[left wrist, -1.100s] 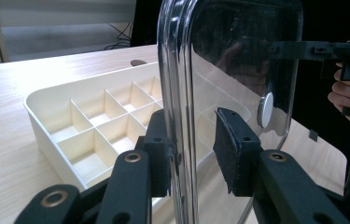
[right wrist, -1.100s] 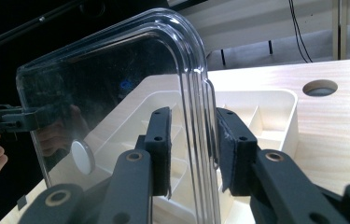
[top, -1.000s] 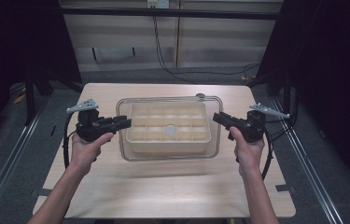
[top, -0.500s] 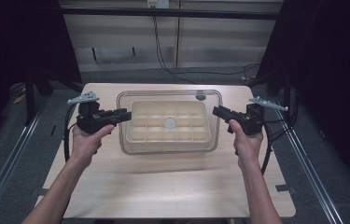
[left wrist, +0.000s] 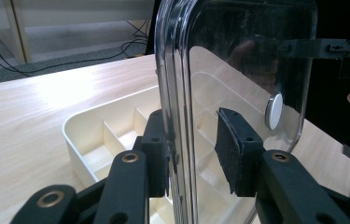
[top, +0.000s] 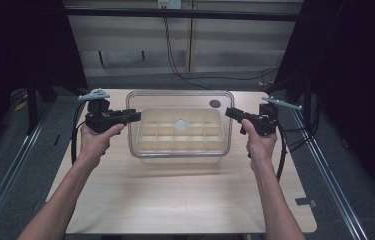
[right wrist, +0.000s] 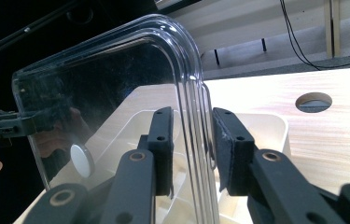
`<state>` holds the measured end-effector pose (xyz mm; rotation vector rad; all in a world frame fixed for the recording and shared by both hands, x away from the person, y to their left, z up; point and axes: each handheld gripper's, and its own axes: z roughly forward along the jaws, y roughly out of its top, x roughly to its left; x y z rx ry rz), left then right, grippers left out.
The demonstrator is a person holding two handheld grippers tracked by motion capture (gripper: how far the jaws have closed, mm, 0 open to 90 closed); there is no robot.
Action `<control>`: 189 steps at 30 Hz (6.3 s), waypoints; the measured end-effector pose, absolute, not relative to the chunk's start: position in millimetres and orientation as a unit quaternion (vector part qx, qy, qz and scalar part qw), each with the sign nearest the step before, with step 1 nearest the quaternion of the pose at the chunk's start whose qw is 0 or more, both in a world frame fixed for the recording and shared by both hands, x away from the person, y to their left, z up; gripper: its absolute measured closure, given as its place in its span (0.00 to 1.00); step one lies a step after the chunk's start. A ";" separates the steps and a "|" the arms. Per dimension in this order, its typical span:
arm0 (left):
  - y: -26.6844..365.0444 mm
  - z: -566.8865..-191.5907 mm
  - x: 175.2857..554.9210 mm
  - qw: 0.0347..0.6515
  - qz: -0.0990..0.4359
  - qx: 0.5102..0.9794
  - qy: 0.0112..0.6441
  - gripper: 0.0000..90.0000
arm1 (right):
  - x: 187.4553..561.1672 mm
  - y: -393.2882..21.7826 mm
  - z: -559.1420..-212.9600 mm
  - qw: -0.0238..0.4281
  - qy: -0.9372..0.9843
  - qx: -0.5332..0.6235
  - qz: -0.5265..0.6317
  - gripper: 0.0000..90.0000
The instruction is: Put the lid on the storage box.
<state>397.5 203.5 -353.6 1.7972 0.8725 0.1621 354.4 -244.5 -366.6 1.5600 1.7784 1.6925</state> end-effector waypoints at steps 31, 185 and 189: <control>197.3 -380.8 446.2 0.537 0.030 0.736 0.412 0.68 | 398.1 -245.6 -385.9 0.108 0.618 0.556 0.546 0.78; 263.4 -446.9 273.6 0.449 0.075 0.804 0.384 0.37 | 214.1 -259.3 -440.3 0.147 0.682 0.511 0.502 0.34; 267.6 -454.7 263.8 0.446 0.081 0.805 0.383 0.37 | 202.7 -260.6 -441.7 0.159 0.686 0.511 0.493 0.33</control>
